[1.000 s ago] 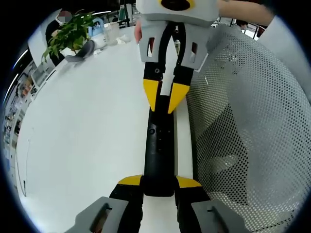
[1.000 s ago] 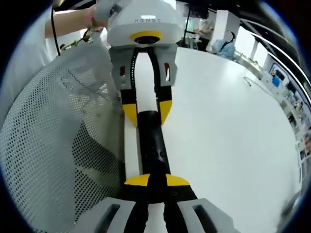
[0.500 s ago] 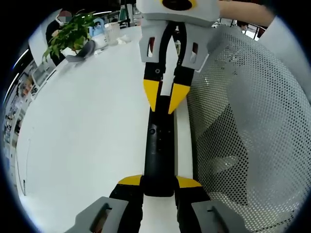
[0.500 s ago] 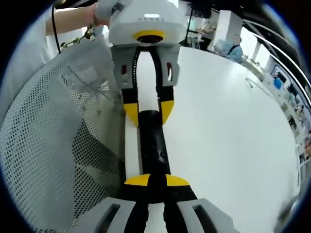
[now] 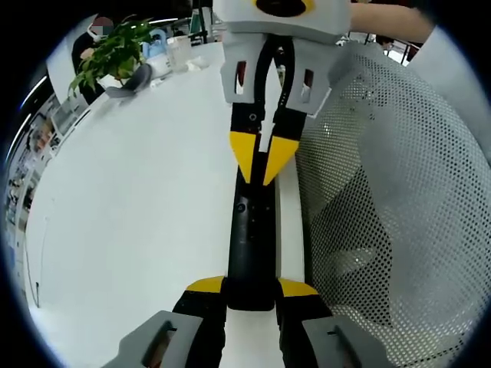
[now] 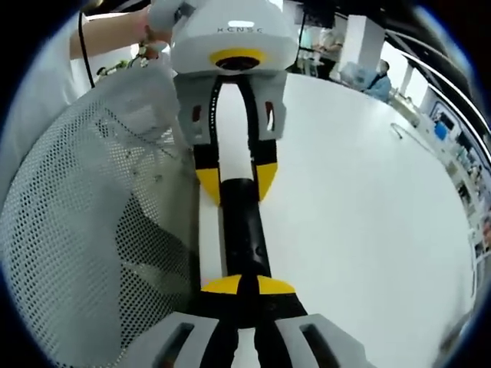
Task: Press the specified remote control buttons in sequence, fully releasing each button before pressing the next.
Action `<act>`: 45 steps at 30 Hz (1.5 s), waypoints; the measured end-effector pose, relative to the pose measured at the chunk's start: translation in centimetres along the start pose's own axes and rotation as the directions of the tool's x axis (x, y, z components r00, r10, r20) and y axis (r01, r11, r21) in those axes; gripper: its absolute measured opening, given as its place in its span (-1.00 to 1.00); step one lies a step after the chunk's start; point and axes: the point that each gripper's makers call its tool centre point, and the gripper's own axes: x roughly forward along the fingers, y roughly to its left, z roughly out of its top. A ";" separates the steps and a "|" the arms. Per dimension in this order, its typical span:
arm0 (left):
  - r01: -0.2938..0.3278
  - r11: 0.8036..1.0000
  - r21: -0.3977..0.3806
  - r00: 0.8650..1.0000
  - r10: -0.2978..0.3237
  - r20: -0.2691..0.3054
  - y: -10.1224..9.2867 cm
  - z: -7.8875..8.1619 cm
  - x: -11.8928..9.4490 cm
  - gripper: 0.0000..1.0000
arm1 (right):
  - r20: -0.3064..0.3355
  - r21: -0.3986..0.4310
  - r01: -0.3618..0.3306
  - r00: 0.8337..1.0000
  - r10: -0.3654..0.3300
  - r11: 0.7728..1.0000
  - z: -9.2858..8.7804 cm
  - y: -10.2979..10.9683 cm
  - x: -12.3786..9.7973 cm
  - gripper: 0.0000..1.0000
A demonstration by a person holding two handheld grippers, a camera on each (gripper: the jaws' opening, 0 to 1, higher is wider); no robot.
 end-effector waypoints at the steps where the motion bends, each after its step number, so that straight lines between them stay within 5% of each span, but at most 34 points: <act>1: 0.000 1.000 0.000 1.000 0.000 0.001 0.0 0.0 0.0 -0.52 | 0.000 -0.003 -0.003 1.000 0.003 1.000 0.0 0.1 0.0 -0.90; 27: -0.002 1.000 -0.002 1.000 0.002 0.003 -0.1 -0.1 0.0 -0.52 | -0.053 -0.106 -0.004 0.999 -0.002 0.994 -0.2 0.0 0.0 -0.86; 39: 0.000 1.000 0.000 1.000 0.000 0.000 -0.2 0.0 -0.1 -0.52 | -0.175 -0.108 -0.025 0.985 0.005 0.994 -0.2 0.1 0.3 -0.87; 42: 0.000 1.000 -0.003 1.000 0.000 0.008 -0.2 0.0 -0.1 -0.52 | -0.170 -0.117 -0.017 0.986 -0.003 0.993 -0.3 0.2 0.2 -0.87; 45: -0.003 1.000 -0.005 1.000 0.003 0.016 -0.2 -0.1 -0.1 -0.52 | -0.097 -0.094 0.022 0.995 -0.032 0.995 -0.3 0.2 0.1 -0.87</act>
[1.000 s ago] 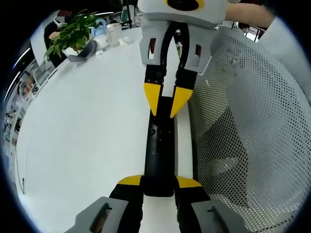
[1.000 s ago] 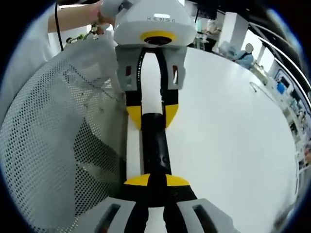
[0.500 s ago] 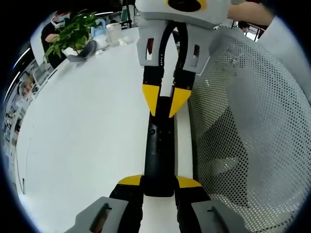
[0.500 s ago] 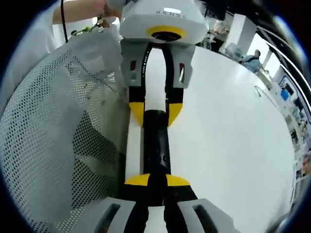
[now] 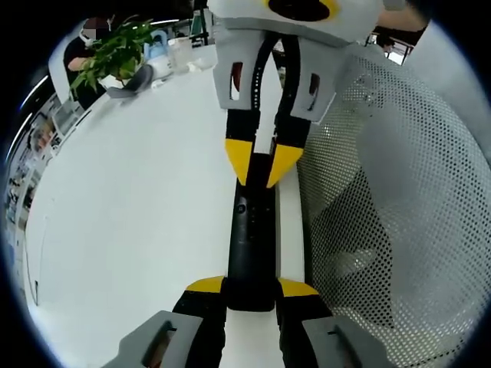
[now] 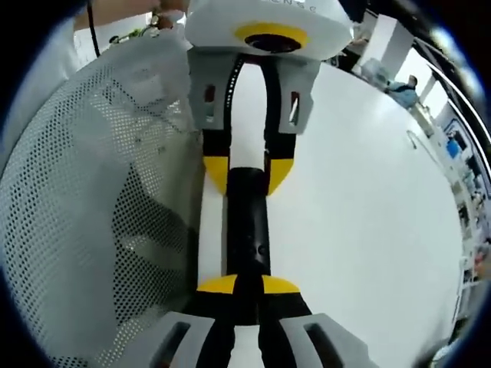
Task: Press the specified remote control buttons in sequence, fully releasing each button before pressing the next.
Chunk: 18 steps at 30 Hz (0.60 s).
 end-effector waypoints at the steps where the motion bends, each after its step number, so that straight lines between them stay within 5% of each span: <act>1: 0.000 1.000 0.000 1.000 0.000 0.001 0.0 0.0 0.0 -0.52 | 0.016 -0.008 0.006 1.000 -0.006 1.000 0.0 0.0 -0.1 -0.87; 7: -0.001 1.000 -0.001 1.000 0.001 -0.001 0.1 0.0 0.0 -0.52 | 0.118 0.006 0.053 0.992 -0.053 0.999 0.0 0.0 -0.2 -0.86; 18: -0.001 1.000 -0.009 1.000 0.002 0.010 0.1 0.1 0.0 -0.52 | 0.162 0.055 0.001 0.987 -0.010 0.998 0.6 -0.4 0.0 -0.88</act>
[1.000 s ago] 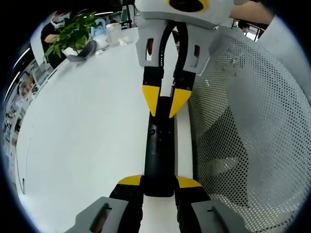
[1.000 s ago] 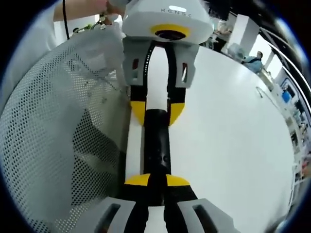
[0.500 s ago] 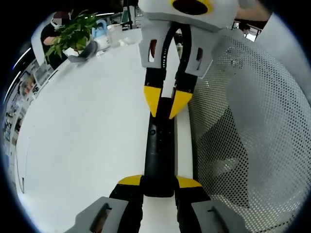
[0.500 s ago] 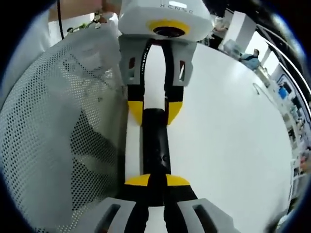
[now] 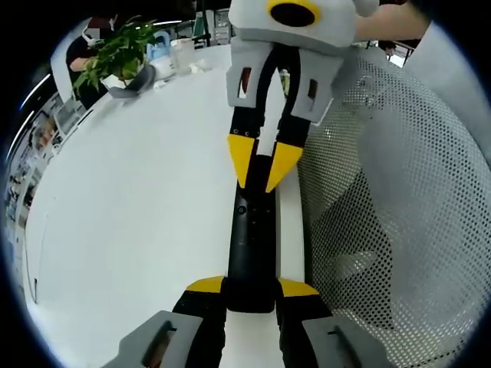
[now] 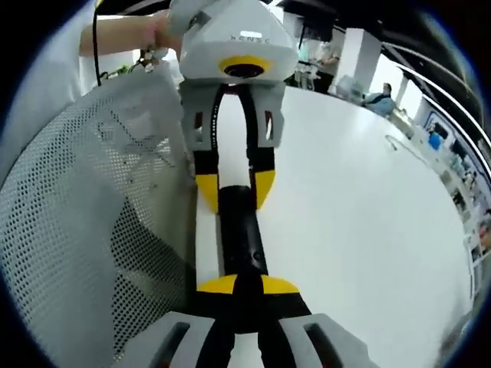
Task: Press the specified remote control buttons in sequence, fully releasing each button before pressing the next.
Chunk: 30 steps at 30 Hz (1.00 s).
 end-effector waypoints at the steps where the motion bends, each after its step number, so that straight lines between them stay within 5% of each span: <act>1: 0.000 1.000 -0.001 1.000 0.000 0.002 0.0 0.0 0.0 -0.52 | -0.009 -0.020 -0.005 1.000 0.005 1.000 0.0 0.1 0.0 -0.88; 7: -0.004 1.000 -0.004 1.000 0.004 0.024 0.0 0.0 0.0 -0.52 | -0.128 -0.067 -0.052 0.991 0.043 0.996 0.0 0.2 0.3 -0.89; 14: -0.008 1.000 -0.010 0.997 0.008 0.082 -0.1 -0.1 -0.1 -0.52 | -0.277 0.005 -0.089 0.957 0.086 0.996 0.0 0.1 0.7 -0.89; 19: -0.018 0.999 -0.038 0.982 0.025 0.189 -0.1 -0.1 -0.2 -0.51 | -0.245 0.001 -0.080 0.966 0.078 0.997 -0.1 0.3 0.5 -0.89; 21: -0.024 0.998 -0.057 0.965 0.038 0.260 -0.1 0.0 -0.3 -0.51 | -0.155 -0.033 -0.077 0.985 0.071 0.996 0.2 0.3 0.4 -0.89; 23: -0.032 0.996 -0.083 0.946 0.057 0.319 -0.1 0.0 -0.4 -0.51 | -0.105 0.043 -0.058 0.993 0.062 0.997 0.1 0.2 0.3 -0.89; 26: -0.039 0.995 -0.091 0.934 0.068 0.351 -0.2 -0.2 -0.5 -0.50 | -0.067 0.018 -0.053 0.996 0.055 0.998 0.1 0.3 0.1 -0.89; 30: -0.033 0.996 -0.077 0.937 0.058 0.344 -0.2 0.0 -0.5 -0.50 | -0.044 0.016 -0.051 0.998 0.052 0.999 0.3 0.3 0.2 -0.90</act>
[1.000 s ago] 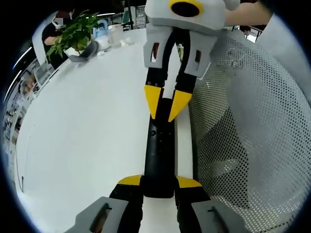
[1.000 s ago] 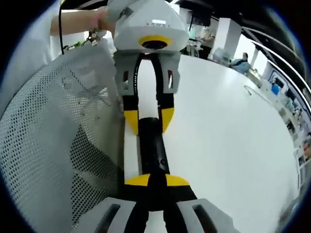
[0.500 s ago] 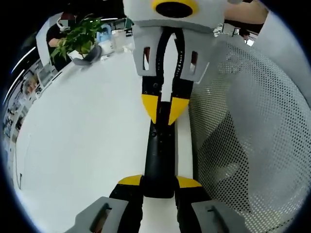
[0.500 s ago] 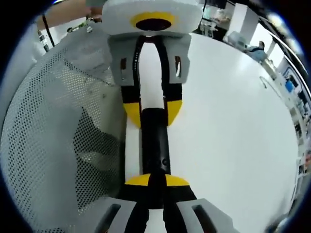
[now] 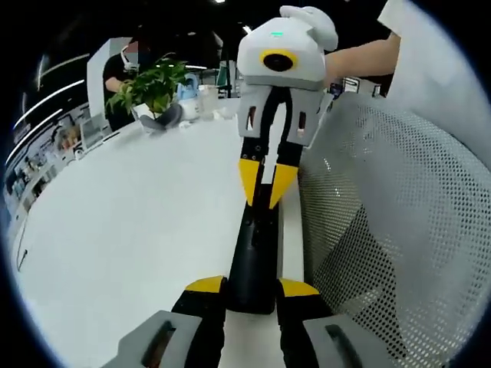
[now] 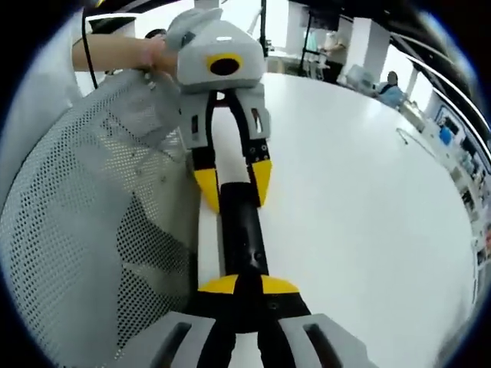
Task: Press the specified remote control buttons in sequence, fully releasing each button before pressing the next.
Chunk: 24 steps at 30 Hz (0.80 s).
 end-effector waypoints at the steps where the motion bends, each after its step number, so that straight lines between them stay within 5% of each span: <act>1: -0.001 1.000 -0.001 1.000 0.001 0.004 0.0 0.0 0.0 -0.50 | 0.003 0.001 0.003 1.000 -0.003 1.000 0.0 -0.1 0.0 -0.92; 11: -0.005 1.000 -0.007 1.000 0.005 0.013 0.1 0.1 0.0 -0.50 | -0.013 -0.031 -0.008 1.000 0.008 0.999 0.4 0.0 0.2 -0.96; 24: -0.003 1.000 -0.003 1.000 0.003 0.013 0.2 0.2 0.2 -0.50 | -0.213 -0.038 -0.033 0.977 0.024 0.999 0.1 -0.2 0.6 -0.97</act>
